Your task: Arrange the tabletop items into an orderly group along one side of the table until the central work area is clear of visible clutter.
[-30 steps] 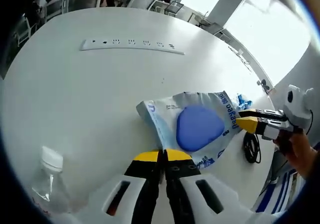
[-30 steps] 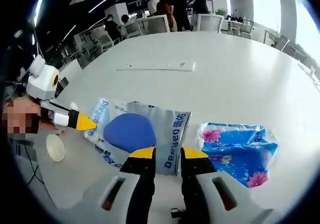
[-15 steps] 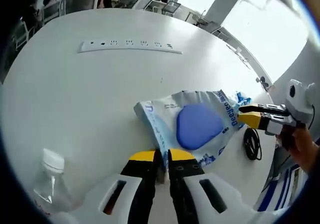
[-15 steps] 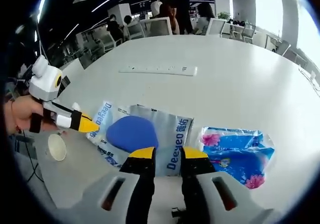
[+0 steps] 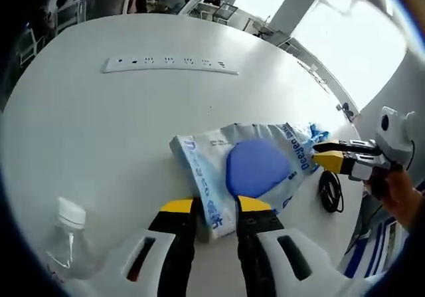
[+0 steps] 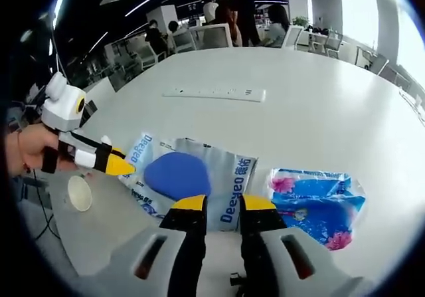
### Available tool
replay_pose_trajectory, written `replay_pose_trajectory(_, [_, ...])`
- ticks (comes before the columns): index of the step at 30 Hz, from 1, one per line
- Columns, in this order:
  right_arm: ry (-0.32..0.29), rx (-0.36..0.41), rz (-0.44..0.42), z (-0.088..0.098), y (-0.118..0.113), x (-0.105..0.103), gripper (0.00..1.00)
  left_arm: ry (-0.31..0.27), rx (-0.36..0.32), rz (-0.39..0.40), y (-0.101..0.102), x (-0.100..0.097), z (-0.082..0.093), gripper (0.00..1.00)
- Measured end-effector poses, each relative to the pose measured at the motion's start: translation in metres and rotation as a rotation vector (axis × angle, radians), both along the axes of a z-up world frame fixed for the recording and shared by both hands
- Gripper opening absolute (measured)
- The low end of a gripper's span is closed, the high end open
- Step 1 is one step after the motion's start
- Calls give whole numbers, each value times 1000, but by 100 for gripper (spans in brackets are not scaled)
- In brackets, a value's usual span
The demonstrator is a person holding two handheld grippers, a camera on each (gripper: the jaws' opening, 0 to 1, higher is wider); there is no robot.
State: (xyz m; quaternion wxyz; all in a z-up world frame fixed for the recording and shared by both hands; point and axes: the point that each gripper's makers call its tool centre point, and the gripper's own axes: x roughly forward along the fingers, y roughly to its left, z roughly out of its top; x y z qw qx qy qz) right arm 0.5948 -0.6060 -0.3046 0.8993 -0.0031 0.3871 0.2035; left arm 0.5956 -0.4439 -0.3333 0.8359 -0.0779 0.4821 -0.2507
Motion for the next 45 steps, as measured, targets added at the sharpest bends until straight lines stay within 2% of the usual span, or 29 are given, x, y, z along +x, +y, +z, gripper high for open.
replay_pose_trajectory(11, [0, 8, 5, 0, 3, -1, 17, -26, 34, -18, -2, 1, -1, 34])
replay_pose_trajectory(27, [-8, 14, 10, 4, 2, 0, 20, -53, -6, -4, -3, 4, 11, 48])
replay_pose_trajectory(37, [-21, 13, 20, 13, 3, 0, 19, -104, -49, -10, -1, 7, 32, 52])
replay_pose_trajectory(45, [-54, 36, 31, 29, 6, -1, 21, -149, -94, -5, 0, 7, 56, 57])
